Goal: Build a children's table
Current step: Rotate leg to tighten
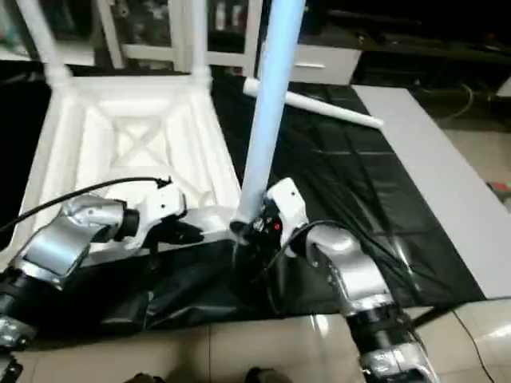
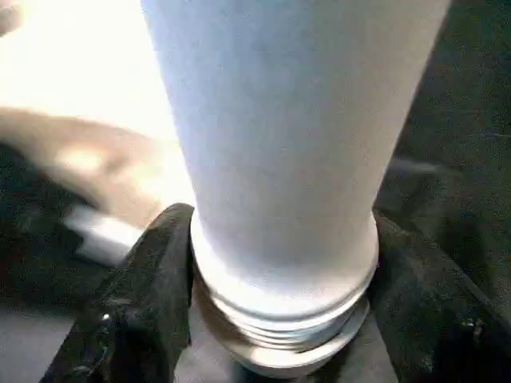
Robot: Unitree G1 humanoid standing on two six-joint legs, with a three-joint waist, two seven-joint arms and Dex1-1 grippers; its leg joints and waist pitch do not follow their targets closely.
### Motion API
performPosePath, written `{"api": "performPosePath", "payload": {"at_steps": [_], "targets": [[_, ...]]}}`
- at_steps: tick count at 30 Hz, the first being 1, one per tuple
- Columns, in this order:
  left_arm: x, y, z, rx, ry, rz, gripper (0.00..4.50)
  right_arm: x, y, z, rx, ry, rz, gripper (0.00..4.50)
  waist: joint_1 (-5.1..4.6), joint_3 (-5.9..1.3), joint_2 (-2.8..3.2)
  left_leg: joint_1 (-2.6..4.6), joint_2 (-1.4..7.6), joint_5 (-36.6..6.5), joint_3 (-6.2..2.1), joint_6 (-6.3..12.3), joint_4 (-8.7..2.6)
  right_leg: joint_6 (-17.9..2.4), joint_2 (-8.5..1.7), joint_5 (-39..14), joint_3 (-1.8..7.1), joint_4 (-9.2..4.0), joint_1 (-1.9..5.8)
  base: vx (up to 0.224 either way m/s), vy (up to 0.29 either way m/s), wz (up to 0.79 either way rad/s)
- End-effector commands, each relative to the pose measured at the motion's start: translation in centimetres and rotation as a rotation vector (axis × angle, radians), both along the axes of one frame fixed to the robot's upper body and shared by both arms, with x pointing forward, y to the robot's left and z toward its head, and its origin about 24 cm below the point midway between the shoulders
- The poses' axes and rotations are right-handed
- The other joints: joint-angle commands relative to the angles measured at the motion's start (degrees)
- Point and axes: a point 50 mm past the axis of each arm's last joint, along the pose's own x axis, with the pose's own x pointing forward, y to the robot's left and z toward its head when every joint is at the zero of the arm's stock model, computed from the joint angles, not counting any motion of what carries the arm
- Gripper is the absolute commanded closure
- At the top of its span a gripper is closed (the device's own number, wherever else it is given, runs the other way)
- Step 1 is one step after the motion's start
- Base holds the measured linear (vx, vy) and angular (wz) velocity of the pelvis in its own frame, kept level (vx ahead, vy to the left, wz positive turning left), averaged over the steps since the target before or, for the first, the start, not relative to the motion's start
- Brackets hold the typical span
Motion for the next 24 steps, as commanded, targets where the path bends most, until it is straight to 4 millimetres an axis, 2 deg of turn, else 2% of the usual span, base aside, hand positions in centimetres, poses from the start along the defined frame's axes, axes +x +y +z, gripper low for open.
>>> {"api": "performPosePath", "payload": {"at_steps": [1,2,3,4,7,9,11,16,17,18,19,21,22,23,24], "targets": [[-0.9,-2.8,-2.2,-0.004,0.069,-0.019,4.50,0.7,1.8,-0.1,0.033,0.014,-0.068,1.78,-0.21,-2.38,0.68,0.42,1.77,-25.65,-1.96,-2.31,-4.60,-3.71,-3.88,-40.66,1.62,-5.91,1.48,0.000,0.000,0.00],[-0.5,-3.2,-2.2,-0.010,0.055,0.032,4.50,0.9,2.4,-0.2,0.026,0.016,-0.092,1.78,-0.72,-2.24,0.79,0.41,1.79,-26.39,-2.03,-2.34,-4.67,-3.52,-3.77,-40.40,1.48,-6.12,1.34,0.000,0.000,0.00],[0.2,-3.9,-2.4,-0.017,0.028,0.140,4.50,1.3,3.5,-0.6,0.010,0.027,-0.152,1.78,-0.82,-2.43,0.55,0.49,1.80,-26.54,-2.07,-2.32,-4.61,-3.37,-3.80,-40.08,1.36,-6.16,1.43,0.000,0.000,0.00],[0.5,-4.2,-2.4,-0.017,0.019,0.176,4.50,1.5,3.9,-0.7,0.006,0.033,-0.170,1.78,-1.02,-2.35,0.78,0.59,1.78,-26.79,-2.06,-2.31,-4.62,-3.63,-3.68,-39.23,1.30,-6.16,1.29,0.000,0.000,0.00],[0.9,-5.4,-2.7,-0.034,0.001,0.261,4.50,1.8,5.1,-0.9,-0.004,0.041,-0.249,1.78,-1.12,-2.39,0.74,0.58,1.72,-27.38,-1.98,-1.65,-4.75,-3.41,-3.49,-37.08,1.24,-6.34,1.29,0.000,0.000,0.00],[0.9,-5.8,-2.7,-0.032,-0.009,0.273,4.50,1.9,5.4,-0.9,-0.006,0.039,-0.263,1.78,-1.07,-2.38,0.61,0.85,1.53,-28.10,-1.84,-1.14,-4.67,-3.05,-3.44,-37.11,1.28,-6.52,0.98,0.000,0.000,0.00],[0.9,-6.4,-2.9,-0.027,-0.018,0.275,4.50,2.0,6.4,-0.9,0.004,0.038,-0.265,1.78,-1.19,-2.39,0.38,0.57,1.50,-28.08,-1.90,-0.53,-4.80,-2.67,-3.49,-37.25,1.37,-6.49,1.05,0.000,0.000,0.00],[1.0,-6.0,-2.8,-0.015,-0.024,0.288,4.50,2.1,7.2,-0.4,0.061,0.011,-0.200,1.78,-1.15,-2.31,0.56,0.43,1.54,-27.74,-1.82,-0.05,-5.01,-3.08,-3.51,-35.74,1.62,-6.34,0.95,0.000,0.000,0.00],[1.0,-5.9,-2.8,-0.015,-0.023,0.290,4.50,2.1,7.2,-0.3,0.073,0.007,-0.190,1.43,-1.16,-2.33,0.55,0.48,1.55,-27.96,-1.78,0.02,-4.98,-3.10,-3.53,-35.80,1.64,-6.35,0.92,0.000,0.000,0.00],[1.0,-5.5,-2.9,-0.007,-0.022,0.291,4.50,2.2,7.1,0.0,0.118,-0.001,-0.180,1.43,-1.13,-2.31,0.55,0.47,1.55,-27.82,-1.77,0.16,-4.99,-3.19,-3.55,-35.77,1.68,-6.36,0.90,0.000,0.000,0.00],[1.0,-5.5,-2.9,-0.007,-0.022,0.291,4.50,2.2,7.1,0.0,0.118,-0.001,-0.180,1.08,-1.12,-2.34,0.52,0.46,1.56,-27.79,-1.75,0.34,-4.98,-3.21,-3.54,-35.79,1.73,-6.36,0.89,0.000,0.000,0.00],[1.0,-4.6,-2.9,0.031,-0.039,0.261,4.50,2.2,6.4,0.6,0.150,-0.031,-0.166,1.06,-0.97,-2.34,0.46,0.42,1.57,-27.24,-1.70,0.76,-5.04,-3.31,-3.59,-35.51,1.79,-6.40,0.90,0.000,0.000,0.00],[0.9,-4.4,-2.9,0.041,-0.044,0.251,4.50,2.2,6.3,0.6,0.150,-0.040,-0.162,0.99,-1.07,-2.32,0.41,0.12,1.64,-26.75,-1.75,0.94,-5.20,-3.37,-3.67,-35.38,1.85,-6.30,1.09,0.000,0.000,0.00],[0.9,-4.3,-2.9,0.048,-0.047,0.245,4.50,2.2,6.2,0.7,0.150,-0.044,-0.160,0.86,-1.14,-2.43,0.40,-0.14,1.69,-25.79,-1.79,0.83,-5.28,-3.54,-3.70,-34.91,1.86,-6.15,1.35,0.000,0.000,0.00],[0.4,-3.7,-3.0,0.043,-0.021,0.194,4.50,2.0,5.4,1.3,0.164,-0.067,-0.124,0.64,-1.14,-2.38,0.40,-0.06,1.69,-25.54,-1.72,0.86,-5.29,-3.70,-3.67,-34.73,1.91,-6.18,1.25,0.000,0.000,0.00]]}}
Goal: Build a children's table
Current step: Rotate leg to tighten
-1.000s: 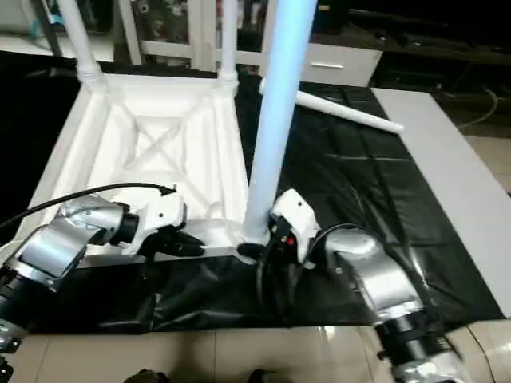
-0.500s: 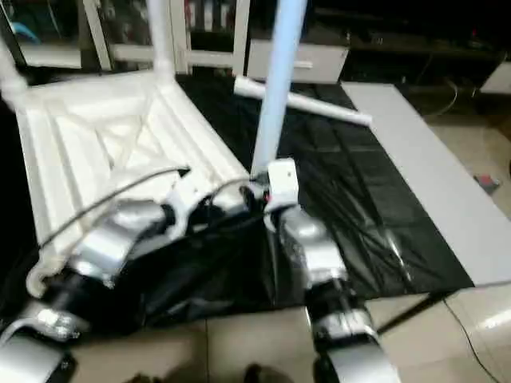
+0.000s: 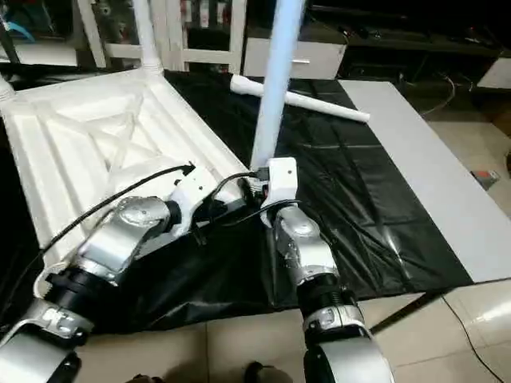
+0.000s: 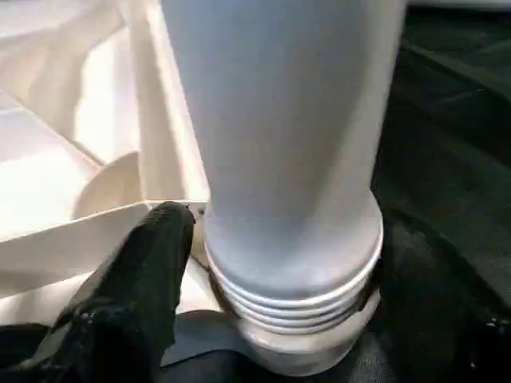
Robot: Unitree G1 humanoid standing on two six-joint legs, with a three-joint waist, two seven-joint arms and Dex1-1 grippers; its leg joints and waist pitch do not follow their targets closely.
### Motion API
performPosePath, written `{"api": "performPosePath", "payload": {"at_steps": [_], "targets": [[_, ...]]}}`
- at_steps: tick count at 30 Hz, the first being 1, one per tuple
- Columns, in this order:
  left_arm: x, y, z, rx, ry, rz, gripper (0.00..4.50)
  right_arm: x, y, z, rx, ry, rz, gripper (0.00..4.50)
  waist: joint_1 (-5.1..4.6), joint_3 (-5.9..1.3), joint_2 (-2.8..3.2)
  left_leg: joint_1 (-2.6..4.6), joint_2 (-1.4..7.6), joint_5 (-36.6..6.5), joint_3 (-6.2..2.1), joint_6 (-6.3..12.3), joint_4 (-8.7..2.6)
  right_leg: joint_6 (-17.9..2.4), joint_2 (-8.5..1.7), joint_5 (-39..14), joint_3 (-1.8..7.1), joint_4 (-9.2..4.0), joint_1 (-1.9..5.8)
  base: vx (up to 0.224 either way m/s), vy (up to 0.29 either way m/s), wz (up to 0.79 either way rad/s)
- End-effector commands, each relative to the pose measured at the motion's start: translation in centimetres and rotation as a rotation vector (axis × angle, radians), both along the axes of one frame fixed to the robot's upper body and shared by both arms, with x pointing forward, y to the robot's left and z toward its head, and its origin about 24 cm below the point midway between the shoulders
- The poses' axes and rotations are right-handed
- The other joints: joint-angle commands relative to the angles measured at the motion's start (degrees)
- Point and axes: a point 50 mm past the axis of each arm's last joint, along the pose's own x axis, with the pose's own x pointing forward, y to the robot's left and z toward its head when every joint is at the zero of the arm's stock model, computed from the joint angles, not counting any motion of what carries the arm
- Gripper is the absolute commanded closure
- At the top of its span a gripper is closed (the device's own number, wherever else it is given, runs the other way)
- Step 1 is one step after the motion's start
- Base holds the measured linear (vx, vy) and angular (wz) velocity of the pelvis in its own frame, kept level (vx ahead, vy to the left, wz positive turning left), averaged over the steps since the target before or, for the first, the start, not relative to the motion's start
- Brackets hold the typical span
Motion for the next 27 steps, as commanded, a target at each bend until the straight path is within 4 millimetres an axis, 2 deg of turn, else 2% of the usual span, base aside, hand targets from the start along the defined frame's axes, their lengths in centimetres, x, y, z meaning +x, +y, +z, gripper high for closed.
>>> {"api": "performPosePath", "payload": {"at_steps": [1,2,3,4,5,7,8,10,11,12,13,14,19,20,23,27], "targets": [[-1.4,0.0,-2.4,0.058,0.109,-0.066,4.50,-1.2,3.1,1.5,0.061,-0.064,0.233,0.59,0.33,-2.61,0.32,0.06,2.33,-24.11,-1.30,1.30,-4.75,-3.92,-3.36,-33.14,2.36,-4.89,1.71,0.000,0.000,0.00],[-1.8,0.5,-2.5,0.057,0.137,-0.088,4.50,-1.4,2.5,1.8,0.055,-0.078,0.261,0.55,0.45,-2.89,0.49,-0.23,2.48,-21.41,-1.25,1.59,-4.79,-5.00,-3.36,-29.47,2.54,-4.35,2.00,0.000,0.000,0.00],[-1.9,0.8,-2.5,0.069,0.145,-0.106,4.50,-1.6,2.1,1.9,0.038,-0.084,0.287,0.47,0.45,-3.03,0.41,-0.42,2.53,-19.76,-1.09,1.79,-4.72,-5.58,-3.20,-26.90,2.64,-4.07,2.14,0.000,0.000,0.00],[-2.3,1.3,-2.7,0.095,0.152,-0.143,4.50,-1.9,1.4,2.0,0.010,-0.097,0.323,0.34,0.57,-3.23,0.43,-0.60,2.52,-16.85,-0.82,2.25,-4.53,-7.14,-2.95,-21.73,2.77,-3.34,2.25,0.000,0.000,0.00],[-2.3,1.3,-2.7,0.095,0.152,-0.143,4.50,-1.9,1.4,2.0,0.010,-0.097,0.323,0.34,0.68,-3.11,0.48,-0.42,2.61,-15.58,-0.48,2.92,-4.36,-8.49,-2.78,-18.33,2.82,-3.01,2.11,0.000,0.000,0.00],[-3.1,2.0,-2.9,0.116,0.191,-0.225,4.50,-2.6,-0.1,2.2,-0.035,-0.095,0.419,0.11,0.71,-2.99,0.68,-0.39,2.52,-16.49,-0.46,3.10,-4.38,-9.17,-2.79,-20.42,2.77,-3.15,2.20,0.000,0.000,0.00],[-3.9,2.6,-3.0,0.108,0.240,-0.280,4.50,-3.6,-1.4,2.3,-0.059,-0.067,0.529,0.05,1.17,-3.16,0.67,-0.20,2.63,-15.72,-0.39,3.50,-4.20,-9.03,-2.79,-19.57,2.82,-3.03,2.46,0.066,-0.022,0.05],[-4.2,2.8,-2.9,0.102,0.251,-0.322,4.50,-4.1,-1.9,2.4,-0.076,-0.062,0.575,0.02,1.34,-2.99,1.02,0.09,2.78,-14.39,0.04,4.24,-4.05,-10.46,-2.55,-15.71,3.07,-2.82,2.01,0.071,-0.024,0.07],[-4.6,2.9,-2.7,0.097,0.271,-0.366,4.50,-4.7,-2.5,2.5,-0.097,-0.055,0.635,0.02,1.41,-3.30,0.96,-0.04,2.75,-12.33,0.11,4.28,-3.82,-11.69,-2.50,-12.77,3.00,-2.20,2.38,0.069,-0.028,0.05],[-4.8,3.1,-2.6,0.096,0.285,-0.378,4.50,-5.0,-2.8,2.5,-0.105,-0.048,0.662,0.02,1.52,-3.35,0.92,-0.20,2.78,-10.80,0.13,4.31,-3.77,-12.10,-2.46,-11.00,2.98,-1.90,2.68,0.069,-0.028,0.05],[-4.9,3.4,-2.5,0.100,0.303,-0.394,4.50,-5.5,-3.3,2.5,-0.122,-0.036,0.702,0.02,1.77,-3.35,0.86,-0.05,2.67,-8.58,0.41,4.80,-3.51,-13.06,-2.35,-7.95,3.03,-1.57,2.54,0.053,-0.022,0.00],[-5.0,3.6,-2.3,0.106,0.315,-0.406,4.50,-6.0,-3.8,2.6,-0.128,-0.019,0.740,0.02,2.26,-3.23,0.90,0.03,2.67,-7.86,0.48,5.18,-3.43,-13.53,-2.29,-6.89,3.11,-1.42,2.71,0.000,0.000,0.00],[-5.2,4.6,-1.7,0.122,0.344,-0.449,4.50,-7.2,-4.8,2.7,-0.138,0.028,0.841,0.02,2.96,-3.05,0.74,0.20,2.75,-9.93,0.33,3.92,-3.60,-12.95,-2.45,-11.92,3.12,-1.67,2.86,0.000,0.000,0.00],[-5.2,4.6,-1.7,0.122,0.344,-0.449,4.50,-7.2,-4.8,2.7,-0.138,0.028,0.841,0.02,2.96,-3.05,0.74,0.20,2.75,-9.93,0.33,3.92,-3.60,-12.95,-2.45,-11.92,3.12,-1.67,2.86,0.000,0.000,0.00],[-5.1,5.3,-1.6,0.151,0.361,-0.448,4.50,-7.4,-4.9,2.5,-0.164,0.024,0.873,0.02,3.03,-3.00,0.68,0.37,2.83,-12.20,0.20,2.45,-3.72,-11.57,-2.54,-16.62,3.19,-2.08,2.57,0.000,0.000,0.00],[-5.1,5.5,-1.6,0.156,0.364,-0.449,4.50,-6.9,-4.6,2.7,-0.163,0.000,0.857,0.02,2.91,-3.01,0.67,0.30,2.83,-12.98,0.05,1.53,-3.80,-10.90,-2.61,-18.48,3.24,-2.15,2.58,0.000,0.000,0.00]]}}
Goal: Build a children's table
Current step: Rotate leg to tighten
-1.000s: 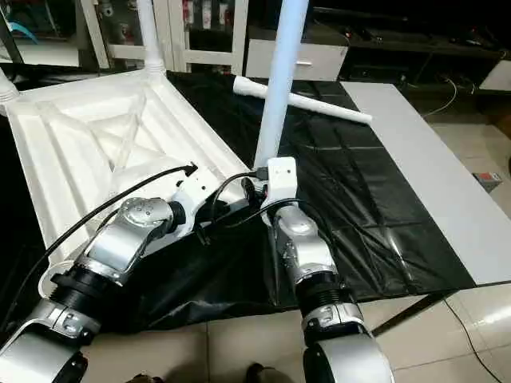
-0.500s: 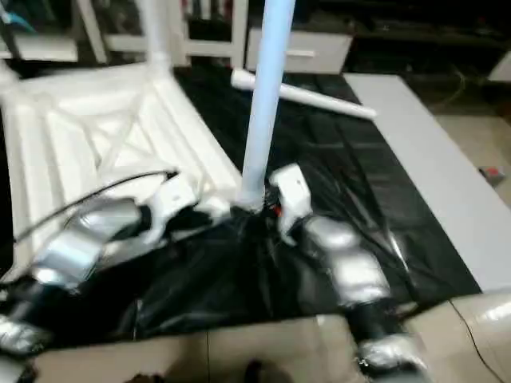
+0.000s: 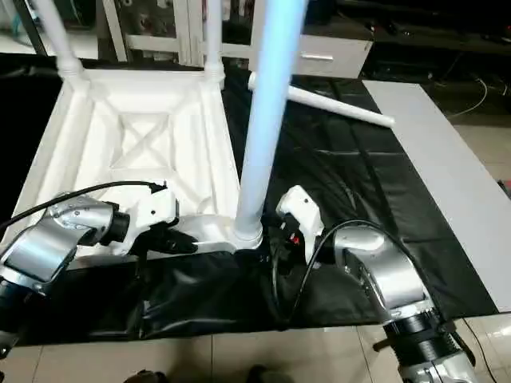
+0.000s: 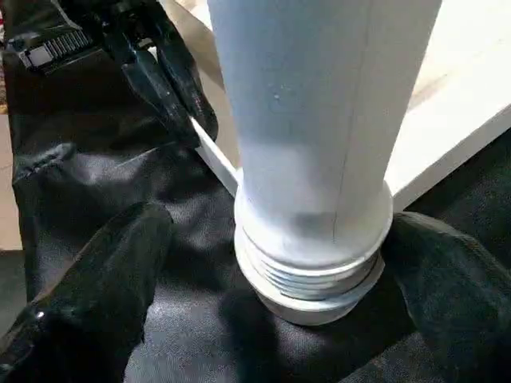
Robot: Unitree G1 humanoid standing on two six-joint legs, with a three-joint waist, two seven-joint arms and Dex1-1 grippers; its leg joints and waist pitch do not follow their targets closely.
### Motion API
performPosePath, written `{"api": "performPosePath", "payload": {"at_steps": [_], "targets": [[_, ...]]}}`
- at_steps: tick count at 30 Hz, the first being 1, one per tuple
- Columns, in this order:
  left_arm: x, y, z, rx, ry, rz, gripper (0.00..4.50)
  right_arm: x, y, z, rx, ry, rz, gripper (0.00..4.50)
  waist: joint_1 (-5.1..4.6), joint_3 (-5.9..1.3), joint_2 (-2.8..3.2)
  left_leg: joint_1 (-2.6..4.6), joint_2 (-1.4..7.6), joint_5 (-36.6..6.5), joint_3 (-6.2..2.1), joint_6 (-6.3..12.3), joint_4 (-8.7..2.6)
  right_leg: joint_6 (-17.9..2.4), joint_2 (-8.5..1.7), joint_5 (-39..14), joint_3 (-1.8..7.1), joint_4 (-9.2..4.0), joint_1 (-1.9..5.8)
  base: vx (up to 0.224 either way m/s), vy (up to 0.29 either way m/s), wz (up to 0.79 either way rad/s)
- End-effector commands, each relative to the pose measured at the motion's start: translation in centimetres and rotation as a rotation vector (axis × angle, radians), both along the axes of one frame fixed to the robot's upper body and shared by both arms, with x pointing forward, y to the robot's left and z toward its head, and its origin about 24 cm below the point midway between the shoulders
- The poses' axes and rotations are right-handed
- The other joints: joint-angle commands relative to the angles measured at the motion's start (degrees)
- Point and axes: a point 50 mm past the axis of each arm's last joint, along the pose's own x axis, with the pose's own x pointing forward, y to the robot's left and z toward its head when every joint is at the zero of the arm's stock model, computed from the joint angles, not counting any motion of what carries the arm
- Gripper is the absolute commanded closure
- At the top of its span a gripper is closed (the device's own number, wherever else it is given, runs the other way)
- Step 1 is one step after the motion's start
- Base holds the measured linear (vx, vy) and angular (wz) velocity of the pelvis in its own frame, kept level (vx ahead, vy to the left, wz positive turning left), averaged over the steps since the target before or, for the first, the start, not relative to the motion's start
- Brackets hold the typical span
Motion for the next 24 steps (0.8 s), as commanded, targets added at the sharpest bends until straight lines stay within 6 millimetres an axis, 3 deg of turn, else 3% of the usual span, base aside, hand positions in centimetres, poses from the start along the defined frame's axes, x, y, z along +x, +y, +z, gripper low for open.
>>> {"api": "performPosePath", "payload": {"at_steps": [1,5,24], "targets": [[-1.37,-0.02,-3.30,0.092,0.143,-0.027,4.50,-0.16,1.08,0.29,0.026,-0.018,0.057,0.02,-0.02,-2.95,0.57,0.24,2.16,-12.74,-0.28,1.95,-3.64,-10.54,-3.20,-18.50,2.81,-3.52,2.91,0.000,0.000,0.00],[-1.43,-0.02,-3.29,0.093,0.147,-0.032,4.50,0.13,1.39,0.25,0.026,-0.025,0.052,0.02,-0.18,-3.25,0.48,0.21,2.03,-10.33,-0.21,2.39,-3.45,-11.45,-3.06,-14.47,2.76,-3.03,3.20,0.000,0.000,0.00],[-1.53,-0.14,-3.26,0.093,0.154,-0.039,4.50,0.74,1.69,-0.12,0.004,-0.042,0.049,1.71,-0.15,-3.48,0.49,0.29,1.96,-8.30,-0.07,3.29,-3.15,-13.00,-3.05,-11.73,2.72,-2.61,3.51,0.000,0.000,0.00]]}}
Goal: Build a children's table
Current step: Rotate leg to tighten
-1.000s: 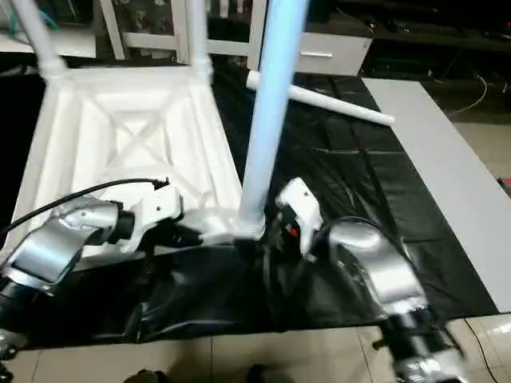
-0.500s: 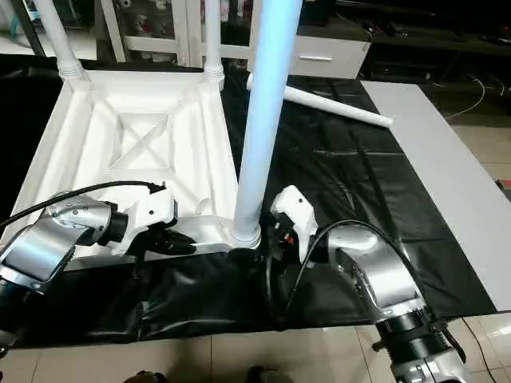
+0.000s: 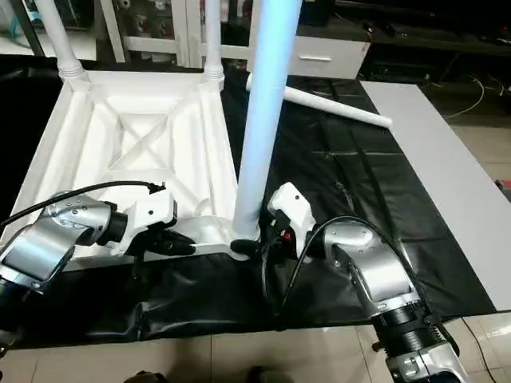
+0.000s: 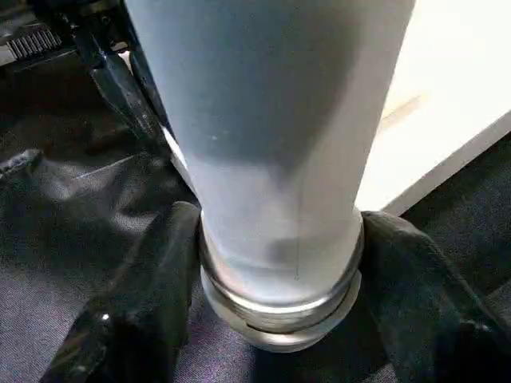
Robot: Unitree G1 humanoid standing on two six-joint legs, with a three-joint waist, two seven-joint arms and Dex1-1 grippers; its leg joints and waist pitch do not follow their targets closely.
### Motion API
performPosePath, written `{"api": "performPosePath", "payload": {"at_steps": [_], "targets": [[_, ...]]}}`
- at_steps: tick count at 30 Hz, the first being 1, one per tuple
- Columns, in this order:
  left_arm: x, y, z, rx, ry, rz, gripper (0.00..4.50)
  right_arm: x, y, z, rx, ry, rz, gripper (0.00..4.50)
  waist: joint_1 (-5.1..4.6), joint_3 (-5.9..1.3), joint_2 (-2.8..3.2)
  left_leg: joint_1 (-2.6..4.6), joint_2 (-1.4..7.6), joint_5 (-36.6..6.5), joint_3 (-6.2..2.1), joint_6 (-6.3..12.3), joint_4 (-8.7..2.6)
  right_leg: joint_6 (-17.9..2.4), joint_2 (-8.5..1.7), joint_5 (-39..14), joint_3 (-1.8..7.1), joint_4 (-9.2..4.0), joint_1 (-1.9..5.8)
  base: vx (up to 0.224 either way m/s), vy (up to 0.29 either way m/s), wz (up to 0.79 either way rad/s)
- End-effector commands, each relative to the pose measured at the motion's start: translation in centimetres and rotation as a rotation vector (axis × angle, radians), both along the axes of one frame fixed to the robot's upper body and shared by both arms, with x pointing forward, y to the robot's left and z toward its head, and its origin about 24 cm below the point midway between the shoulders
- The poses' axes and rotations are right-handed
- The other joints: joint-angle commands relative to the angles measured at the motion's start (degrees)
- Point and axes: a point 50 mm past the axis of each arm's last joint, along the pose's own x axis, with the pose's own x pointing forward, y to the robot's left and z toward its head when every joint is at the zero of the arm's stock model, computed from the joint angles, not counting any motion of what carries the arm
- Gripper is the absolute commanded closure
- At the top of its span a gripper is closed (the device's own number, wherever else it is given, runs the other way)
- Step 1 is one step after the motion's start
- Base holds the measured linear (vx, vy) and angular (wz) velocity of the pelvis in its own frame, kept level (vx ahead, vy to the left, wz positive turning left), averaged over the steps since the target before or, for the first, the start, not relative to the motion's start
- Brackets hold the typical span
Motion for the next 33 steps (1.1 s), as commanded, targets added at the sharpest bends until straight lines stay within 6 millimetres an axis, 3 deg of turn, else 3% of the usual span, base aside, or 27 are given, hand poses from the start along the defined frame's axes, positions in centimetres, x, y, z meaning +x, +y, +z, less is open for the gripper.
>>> {"api": "performPosePath", "payload": {"at_steps": [1,8,10,13,15,16,18,21,22,24,25,26,28,31,33], "targets": [[-1.5,-0.3,-3.3,0.088,0.144,-0.031,4.50,-0.2,0.9,0.1,0.013,-0.004,0.057,1.75,0.09,-3.41,0.52,0.17,1.95,-8.76,-0.07,3.18,-3.17,-12.68,-3.07,-12.52,2.74,-2.76,3.33,0.000,0.000,0.00],[-1.5,-0.2,-3.4,0.093,0.148,-0.032,4.50,-0.2,0.9,0.0,0.012,-0.005,0.059,1.84,0.09,-3.30,0.54,0.40,2.04,-11.38,-0.29,2.15,-3.42,-11.27,-3.23,-17.43,2.73,-3.26,3.30,0.000,0.000,0.00],[-1.4,-0.2,-3.4,0.088,0.142,-0.016,4.50,0.6,1.1,-0.3,0.010,-0.023,-0.030,1.84,0.06,-3.33,0.55,0.36,2.01,-11.10,-0.27,2.17,-3.40,-11.28,-3.19,-17.10,2.74,-3.22,3.24,0.000,0.000,0.00],[-0.8,-0.6,-3.4,0.055,0.102,0.047,4.50,1.8,1.6,-0.8,0.021,-0.037,-0.184,1.85,-0.40,-3.05,0.59,0.12,2.00,-13.94,-0.59,0.83,-3.78,-10.13,-3.35,-22.29,2.62,-3.70,3.18,0.000,0.000,0.00],[-0.1,-1.2,-3.2,0.015,0.053,0.113,4.50,2.4,2.1,-1.1,0.048,-0.021,-0.275,1.85,-0.93,-2.91,0.59,0.21,1.82,-17.05,-0.90,-0.66,-3.83,-8.59,-3.46,-28.26,2.43,-4.39,2.95,-0.054,-0.001,-0.07],[0.2,-1.5,-3.1,-0.003,0.031,0.139,4.50,2.6,2.3,-1.2,0.061,-0.011,-0.310,1.85,-0.88,-2.96,0.54,0.32,1.68,-17.98,-1.13,-0.99,-3.82,-6.92,-3.61,-31.75,2.29,-4.79,2.98,-0.066,0.002,-0.07],[0.5,-2.8,-2.8,-0.083,0.013,0.185,4.50,3.0,3.6,-1.5,0.077,-0.003,-0.384,1.85,-1.37,-2.78,0.54,0.42,1.72,-19.98,-1.36,-1.10,-3.82,-5.74,-3.62,-34.76,2.14,-5.31,2.47,-0.055,0.007,-0.05],[1.2,-4.3,-2.7,-0.129,-0.026,0.269,4.50,3.7,5.1,-1.9,0.076,0.005,-0.479,1.85,-2.03,-2.74,0.59,0.36,1.71,-21.79,-1.59,-1.21,-3.86,-5.21,-3.55,-34.90,2.01,-5.42,2.25,0.000,0.000,0.00],[1.6,-4.8,-2.6,-0.138,-0.042,0.320,4.50,4.1,5.6,-2.0,0.080,0.015,-0.521,1.85,-2.20,-2.80,0.34,0.35,1.67,-21.89,-1.54,-1.12,-3.79,-5.15,-3.48,-34.88,2.00,-5.45,2.20,0.000,0.000,0.00],[2.3,-5.7,-2.5,-0.155,-0.072,0.424,4.50,4.6,6.4,-2.2,0.075,0.021,-0.596,1.85,-2.21,-2.84,0.48,0.68,1.59,-22.00,-1.48,-0.95,-3.62,-5.09,-3.49,-34.64,2.05,-5.57,1.91,0.000,0.000,0.00],[2.4,-5.8,-2.5,-0.156,-0.074,0.431,4.50,4.7,6.5,-2.2,0.075,0.022,-0.600,1.85,-2.26,-2.87,0.44,0.63,1.53,-21.65,-1.35,-0.76,-3.58,-5.24,-3.31,-33.03,2.12,-5.45,1.81,0.000,0.000,0.00],[3.1,-7.1,-2.3,-0.171,-0.120,0.518,4.50,5.2,7.2,-2.3,0.057,0.013,-0.683,1.85,-2.17,-2.95,0.27,0.53,1.54,-21.30,-1.26,-0.46,-3.57,-5.25,-3.21,-31.83,2.12,-5.33,1.87,0.000,0.000,0.00],[3.2,-7.8,-2.2,-0.186,-0.129,0.535,4.50,5.4,7.6,-2.3,0.057,0.016,-0.705,1.85,-2.19,-2.83,0.27,0.53,1.49,-21.48,-1.28,-0.38,-3.55,-5.10,-3.22,-32.22,2.03,-5.43,1.81,0.000,0.000,0.00],[3.1,-9.3,-1.9,-0.221,-0.129,0.509,4.50,5.6,8.0,-2.4,0.043,0.009,-0.733,1.86,-1.91,-3.19,0.30,0.22,1.42,-19.09,-1.04,0.47,-3.50,-5.37,-3.16,-27.90,2.26,-4.99,2.09,0.000,0.000,0.00],[3.0,-9.7,-1.9,-0.221,-0.127,0.496,4.50,5.8,8.0,-2.4,0.037,0.003,-0.731,1.86,-1.74,-3.40,0.45,0.14,1.46,-16.31,-0.63,1.39,-3.36,-7.32,-2.93,-21.41,2.47,-4.24,2.24,0.000,0.000,0.00]]}}
